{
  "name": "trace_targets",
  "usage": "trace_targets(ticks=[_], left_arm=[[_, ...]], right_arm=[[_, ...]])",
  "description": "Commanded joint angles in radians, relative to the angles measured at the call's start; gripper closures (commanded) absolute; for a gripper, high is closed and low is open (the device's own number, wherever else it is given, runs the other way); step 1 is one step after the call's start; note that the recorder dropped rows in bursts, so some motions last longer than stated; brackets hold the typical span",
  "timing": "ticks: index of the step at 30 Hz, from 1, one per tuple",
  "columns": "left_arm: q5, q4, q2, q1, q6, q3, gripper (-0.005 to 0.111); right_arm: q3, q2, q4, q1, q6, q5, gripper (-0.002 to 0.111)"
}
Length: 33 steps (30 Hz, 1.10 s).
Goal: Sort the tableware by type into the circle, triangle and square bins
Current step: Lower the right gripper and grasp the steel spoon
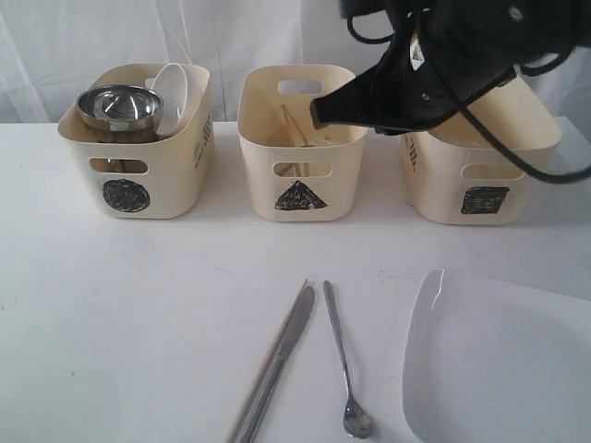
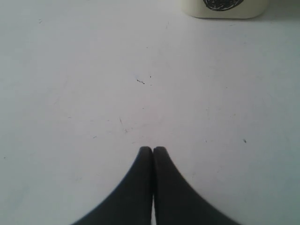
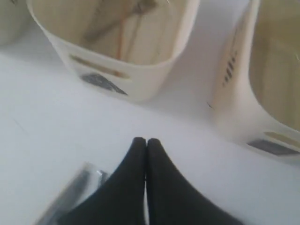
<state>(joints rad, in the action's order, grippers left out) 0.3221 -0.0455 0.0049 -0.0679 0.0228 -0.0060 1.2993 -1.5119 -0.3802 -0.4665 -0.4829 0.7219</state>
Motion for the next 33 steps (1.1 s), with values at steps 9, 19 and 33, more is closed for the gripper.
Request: trace_targets(ticks=[9,19,33], left_arm=[[0.002,-0.006,-0.005,0.0,0.0,0.006,0.107],[0.002,-0.006,-0.005,0.0,0.0,0.006,0.107],[0.002,-0.006,-0.005,0.0,0.0,0.006,0.107]], right_arm=[[-0.242,0.058,0.072,-0.026,0.073,-0.061,0.108],[-0.242,-0.108,0.503,-0.033,0.465,0.101,0.072],[-0.242,-0.28,0.567,-0.033,0.418,0.051,0.067]])
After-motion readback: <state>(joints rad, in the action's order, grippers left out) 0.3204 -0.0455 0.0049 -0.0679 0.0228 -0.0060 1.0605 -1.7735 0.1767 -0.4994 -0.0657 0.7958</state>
